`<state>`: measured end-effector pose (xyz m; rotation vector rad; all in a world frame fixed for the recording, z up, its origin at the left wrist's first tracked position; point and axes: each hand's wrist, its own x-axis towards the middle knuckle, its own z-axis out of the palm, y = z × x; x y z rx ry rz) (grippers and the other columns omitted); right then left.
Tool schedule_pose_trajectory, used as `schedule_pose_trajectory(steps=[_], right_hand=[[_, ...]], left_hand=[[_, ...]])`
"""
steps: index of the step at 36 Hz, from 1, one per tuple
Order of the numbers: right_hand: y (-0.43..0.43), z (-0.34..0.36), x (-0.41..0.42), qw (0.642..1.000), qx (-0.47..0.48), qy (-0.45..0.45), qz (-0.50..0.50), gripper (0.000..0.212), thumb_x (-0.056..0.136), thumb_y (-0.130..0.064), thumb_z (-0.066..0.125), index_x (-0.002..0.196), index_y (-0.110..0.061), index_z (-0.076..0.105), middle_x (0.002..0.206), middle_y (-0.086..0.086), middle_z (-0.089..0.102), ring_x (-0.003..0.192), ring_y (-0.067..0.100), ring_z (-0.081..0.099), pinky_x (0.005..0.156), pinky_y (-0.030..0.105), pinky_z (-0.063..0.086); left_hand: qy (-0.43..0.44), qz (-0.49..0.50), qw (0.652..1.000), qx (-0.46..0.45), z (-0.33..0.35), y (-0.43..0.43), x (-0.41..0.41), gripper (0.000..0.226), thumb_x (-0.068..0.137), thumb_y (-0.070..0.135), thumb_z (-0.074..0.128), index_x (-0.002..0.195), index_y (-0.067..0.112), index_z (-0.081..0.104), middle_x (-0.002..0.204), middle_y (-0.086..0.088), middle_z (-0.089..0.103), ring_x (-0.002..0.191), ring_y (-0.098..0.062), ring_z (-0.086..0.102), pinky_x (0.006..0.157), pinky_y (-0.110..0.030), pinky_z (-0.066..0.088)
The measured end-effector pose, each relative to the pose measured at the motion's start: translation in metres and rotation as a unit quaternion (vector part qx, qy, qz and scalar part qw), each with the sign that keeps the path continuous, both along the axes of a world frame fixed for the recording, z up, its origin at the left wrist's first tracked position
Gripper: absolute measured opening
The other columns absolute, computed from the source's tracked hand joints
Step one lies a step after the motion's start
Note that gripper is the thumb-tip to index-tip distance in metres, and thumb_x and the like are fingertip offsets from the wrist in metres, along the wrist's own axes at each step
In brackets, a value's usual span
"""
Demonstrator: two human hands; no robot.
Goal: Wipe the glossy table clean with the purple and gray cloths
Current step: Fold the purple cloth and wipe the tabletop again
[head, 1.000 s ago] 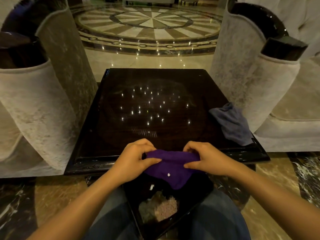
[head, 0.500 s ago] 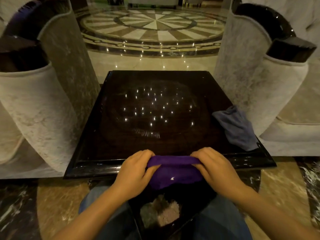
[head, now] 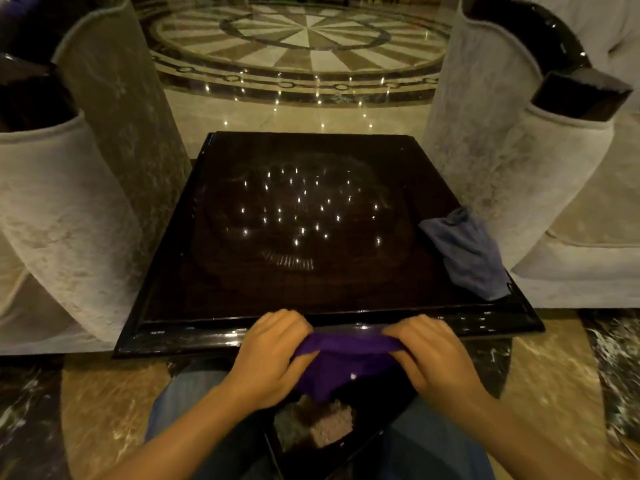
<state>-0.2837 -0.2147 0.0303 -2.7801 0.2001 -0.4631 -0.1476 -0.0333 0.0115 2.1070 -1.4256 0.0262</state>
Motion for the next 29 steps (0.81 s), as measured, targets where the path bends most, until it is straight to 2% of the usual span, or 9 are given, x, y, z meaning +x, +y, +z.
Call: schedule_pose_trajectory(steps=[3, 6, 10, 16, 18, 20, 22, 25, 29], right_hand=[[0.0, 0.001, 0.002, 0.999, -0.002, -0.022, -0.023, 0.015, 0.076, -0.017, 0.055, 0.078, -0.008, 0.067, 0.066, 0.004, 0.066, 0.066, 0.013, 0.057, 0.063, 0.024, 0.033], [0.002, -0.002, 0.0, 0.999, -0.008, -0.018, -0.033, 0.024, 0.077, -0.022, 0.048, 0.079, -0.009, 0.068, 0.067, 0.003, 0.066, 0.069, 0.01, 0.05, 0.063, 0.025, 0.033], [0.005, -0.005, -0.002, 0.999, -0.042, -0.009, -0.027, 0.021, 0.075, -0.021, 0.05, 0.078, -0.011, 0.068, 0.065, 0.002, 0.066, 0.065, 0.014, 0.057, 0.063, 0.024, 0.033], [0.001, -0.003, 0.003, 0.999, -0.011, -0.003, -0.041, 0.021, 0.077, -0.023, 0.051, 0.082, -0.011, 0.068, 0.07, 0.002, 0.068, 0.072, 0.008, 0.048, 0.065, 0.025, 0.033], [-0.003, 0.005, 0.008, 0.999, 0.014, 0.005, -0.043, 0.02, 0.079, -0.023, 0.053, 0.085, -0.01, 0.068, 0.075, 0.004, 0.069, 0.074, 0.013, 0.056, 0.067, 0.024, 0.036], [-0.01, 0.013, 0.016, 0.997, 0.059, -0.017, -0.046, 0.012, 0.079, -0.008, 0.064, 0.09, -0.006, 0.067, 0.084, 0.009, 0.069, 0.079, 0.024, 0.063, 0.074, 0.027, 0.042], [-0.022, 0.027, 0.028, 0.993, 0.104, -0.038, -0.046, 0.018, 0.076, -0.001, 0.068, 0.094, -0.006, 0.066, 0.088, 0.006, 0.066, 0.084, 0.022, 0.061, 0.077, 0.017, 0.04], [-0.035, 0.054, 0.048, 0.985, 0.143, -0.086, -0.053, 0.019, 0.075, -0.004, 0.07, 0.093, -0.008, 0.064, 0.083, -0.004, 0.06, 0.075, 0.003, 0.054, 0.071, -0.001, 0.036], [-0.051, 0.092, 0.082, 0.981, 0.108, -0.156, -0.036, 0.014, 0.075, -0.004, 0.07, 0.088, -0.005, 0.063, 0.08, -0.002, 0.059, 0.073, 0.001, 0.051, 0.068, 0.002, 0.036]], left_hand=[[-0.015, 0.003, 1.0, 0.013, 0.003, -0.002, 0.004, 0.027, 0.085, 0.031, 0.042, 0.078, 0.012, 0.06, 0.073, -0.001, 0.062, 0.069, -0.011, 0.052, 0.065, -0.023, 0.034], [-0.015, 0.0, 0.999, 0.032, -0.001, 0.0, 0.004, 0.027, 0.083, 0.031, 0.044, 0.077, 0.012, 0.06, 0.073, -0.001, 0.062, 0.069, -0.01, 0.048, 0.064, -0.023, 0.033], [-0.034, 0.001, 0.999, 0.029, -0.005, 0.002, 0.002, 0.026, 0.082, 0.032, 0.046, 0.075, 0.011, 0.061, 0.07, -0.001, 0.061, 0.066, -0.013, 0.05, 0.062, -0.025, 0.034], [0.001, 0.019, 1.0, -0.013, -0.005, 0.001, 0.003, 0.026, 0.083, 0.032, 0.047, 0.078, 0.01, 0.061, 0.07, -0.003, 0.061, 0.066, -0.012, 0.053, 0.061, -0.023, 0.036], [0.014, 0.028, 0.999, -0.039, 0.002, -0.002, 0.005, 0.026, 0.082, 0.031, 0.049, 0.078, 0.009, 0.06, 0.069, -0.003, 0.061, 0.067, -0.007, 0.048, 0.062, -0.022, 0.037], [0.011, 0.025, 0.998, -0.058, 0.013, -0.007, 0.011, 0.027, 0.081, 0.033, 0.051, 0.076, 0.007, 0.06, 0.068, -0.004, 0.061, 0.068, -0.007, 0.047, 0.061, -0.023, 0.039], [0.016, 0.022, 0.996, -0.079, 0.029, -0.013, 0.021, 0.032, 0.08, 0.037, 0.051, 0.076, 0.006, 0.06, 0.068, -0.003, 0.059, 0.067, -0.01, 0.05, 0.061, -0.023, 0.039], [0.055, 0.036, 0.99, -0.122, 0.06, -0.023, 0.039, 0.037, 0.077, 0.042, 0.051, 0.08, 0.006, 0.062, 0.072, -0.001, 0.057, 0.066, -0.018, 0.057, 0.062, -0.028, 0.042], [-0.003, 0.055, 0.983, -0.172, 0.097, -0.042, 0.07, 0.023, 0.077, 0.023, 0.063, 0.085, 0.002, 0.063, 0.077, -0.01, 0.061, 0.071, -0.025, 0.058, 0.065, -0.031, 0.043]])
